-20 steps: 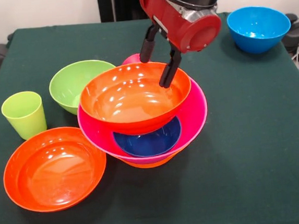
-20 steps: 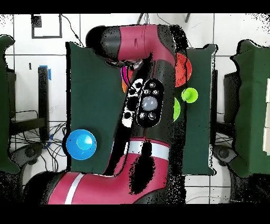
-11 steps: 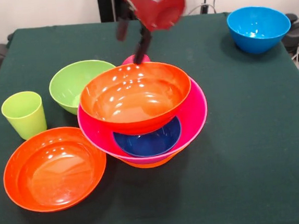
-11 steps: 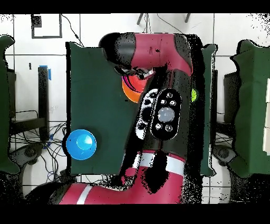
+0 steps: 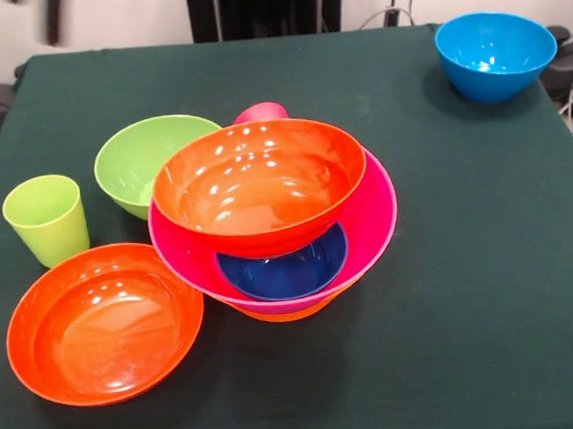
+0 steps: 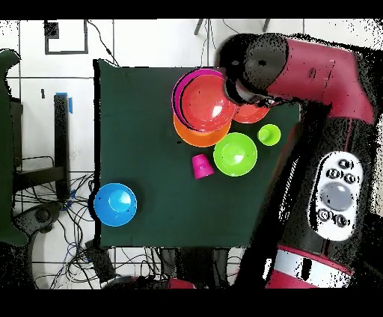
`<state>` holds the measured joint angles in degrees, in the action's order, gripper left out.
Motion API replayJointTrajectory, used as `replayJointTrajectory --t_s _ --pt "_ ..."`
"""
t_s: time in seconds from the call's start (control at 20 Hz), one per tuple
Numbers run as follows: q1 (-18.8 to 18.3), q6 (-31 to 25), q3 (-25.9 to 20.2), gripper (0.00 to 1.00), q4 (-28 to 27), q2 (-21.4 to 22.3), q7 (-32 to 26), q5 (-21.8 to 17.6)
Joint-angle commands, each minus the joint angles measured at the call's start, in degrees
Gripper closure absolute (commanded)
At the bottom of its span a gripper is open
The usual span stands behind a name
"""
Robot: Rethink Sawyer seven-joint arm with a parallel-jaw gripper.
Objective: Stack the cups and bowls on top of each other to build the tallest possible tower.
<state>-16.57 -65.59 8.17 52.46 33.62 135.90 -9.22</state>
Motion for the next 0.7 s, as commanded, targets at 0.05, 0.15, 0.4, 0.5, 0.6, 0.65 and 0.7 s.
replayJointTrajectory --t_s 0.05,0.15,0.4,0.5,0.6,0.65,0.7 --pt "-4.92 -6.21 -8.40 0.00 -4.43 -3.18 -23.07 -2.77" --pt "-5.90 -3.67 -7.17 0.00 -4.31 -4.91 -21.52 -3.29" --pt "-8.42 0.31 -7.33 0.00 -2.47 -7.31 -22.06 -2.52" --pt "-9.58 -0.80 -7.88 0.00 -1.25 -7.84 -21.62 -1.17" --pt "-11.66 -1.57 -9.94 0.00 1.11 -8.00 -22.72 1.31" --pt "-12.55 -1.12 -10.87 0.00 2.48 -7.76 -23.59 2.21" --pt "-13.56 -0.86 -11.90 0.00 3.56 -7.70 -24.58 3.14"
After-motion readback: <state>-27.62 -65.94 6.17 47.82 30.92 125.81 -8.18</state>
